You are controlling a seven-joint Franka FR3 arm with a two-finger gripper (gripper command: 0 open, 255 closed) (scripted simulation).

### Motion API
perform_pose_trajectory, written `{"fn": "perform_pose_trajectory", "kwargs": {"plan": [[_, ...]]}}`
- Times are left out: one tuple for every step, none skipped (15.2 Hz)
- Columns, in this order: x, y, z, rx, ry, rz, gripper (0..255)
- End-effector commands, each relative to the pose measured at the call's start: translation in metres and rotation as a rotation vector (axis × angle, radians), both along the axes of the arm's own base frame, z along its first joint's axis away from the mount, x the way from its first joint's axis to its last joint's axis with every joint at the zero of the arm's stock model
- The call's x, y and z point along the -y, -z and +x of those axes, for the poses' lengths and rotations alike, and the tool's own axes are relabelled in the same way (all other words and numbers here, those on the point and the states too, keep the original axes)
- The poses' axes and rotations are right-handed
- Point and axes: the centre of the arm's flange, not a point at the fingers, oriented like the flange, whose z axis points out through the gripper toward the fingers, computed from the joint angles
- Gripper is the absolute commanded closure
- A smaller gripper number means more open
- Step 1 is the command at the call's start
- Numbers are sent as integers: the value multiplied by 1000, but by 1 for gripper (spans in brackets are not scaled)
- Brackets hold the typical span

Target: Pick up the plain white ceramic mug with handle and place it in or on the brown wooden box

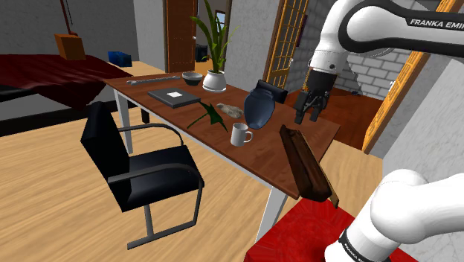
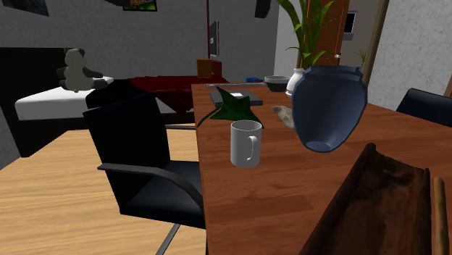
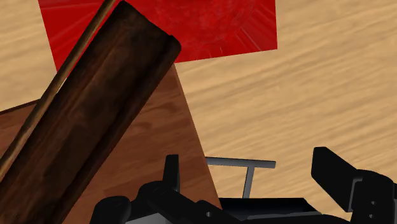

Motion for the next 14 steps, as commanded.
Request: {"fn": "perform_pose_trajectory", "kwargs": {"plan": [[0,0,0,0,0,0,0],[-1,7,11,3,7,-4,0],[-1,13,22,6,14,-8,0],[-2,20,33,9,21,-12,0],[-2,26,43,12,28,-16,0],[-3,33,54,15,35,-20,0],[-3,39,65,18,42,-24,0],[-3,45,76,22,49,-28,0],[-3,52,87,25,57,-32,0],[-3,58,98,28,64,-36,0],[-3,64,109,31,71,-40,0],[-3,71,120,34,78,-44,0],[-3,77,131,37,85,-48,0],[-2,83,142,40,92,-52,0]]}}
